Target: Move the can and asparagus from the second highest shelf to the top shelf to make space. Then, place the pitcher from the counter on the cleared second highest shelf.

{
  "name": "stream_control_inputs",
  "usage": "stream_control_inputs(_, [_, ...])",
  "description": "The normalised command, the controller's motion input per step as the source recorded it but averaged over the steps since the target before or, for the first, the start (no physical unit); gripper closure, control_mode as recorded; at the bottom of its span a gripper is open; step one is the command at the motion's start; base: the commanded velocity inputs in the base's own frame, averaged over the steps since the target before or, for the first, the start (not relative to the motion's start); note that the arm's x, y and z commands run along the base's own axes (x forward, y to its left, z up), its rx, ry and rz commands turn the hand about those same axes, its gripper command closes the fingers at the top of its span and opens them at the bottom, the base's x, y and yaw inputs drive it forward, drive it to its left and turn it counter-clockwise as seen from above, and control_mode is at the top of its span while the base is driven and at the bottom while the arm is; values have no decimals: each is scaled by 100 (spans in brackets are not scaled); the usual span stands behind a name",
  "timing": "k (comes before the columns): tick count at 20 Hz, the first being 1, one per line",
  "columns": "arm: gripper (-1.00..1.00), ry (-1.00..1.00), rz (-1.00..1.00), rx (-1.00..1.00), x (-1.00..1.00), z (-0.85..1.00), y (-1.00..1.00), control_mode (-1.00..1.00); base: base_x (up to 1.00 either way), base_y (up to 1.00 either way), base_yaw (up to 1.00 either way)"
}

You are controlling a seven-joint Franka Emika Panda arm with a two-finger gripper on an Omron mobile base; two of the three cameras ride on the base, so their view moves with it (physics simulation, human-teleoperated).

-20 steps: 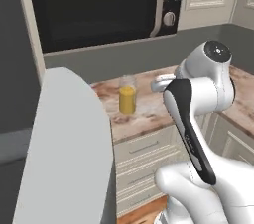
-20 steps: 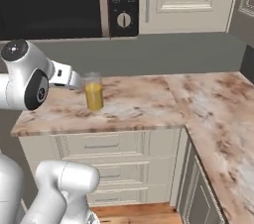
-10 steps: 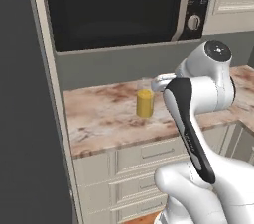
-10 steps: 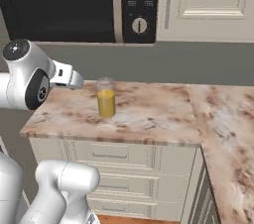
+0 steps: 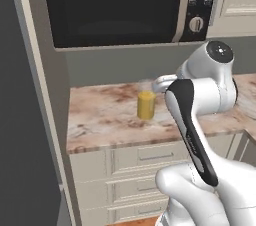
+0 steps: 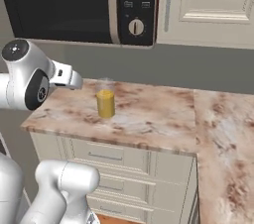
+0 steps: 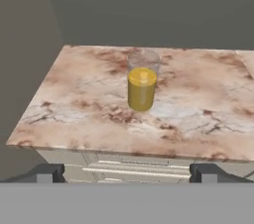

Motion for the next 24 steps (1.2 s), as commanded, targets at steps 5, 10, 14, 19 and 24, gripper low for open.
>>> stream_control_inputs(5, [-100,0,1,0,25,-31,-1,-100,16,-8,4])
stream_control_inputs(10, [-100,0,0,0,32,-60,0,-100,0,0,0])
stream_control_inputs(14, [-100,-5,-2,0,14,-55,-6,-100,0,0,0])
stream_control_inputs(19, [-100,-7,-5,0,24,-40,-7,-100,0,0,0])
stream_control_inputs(24, [-100,-1,-3,0,48,-27,-14,-100,0,0,0])
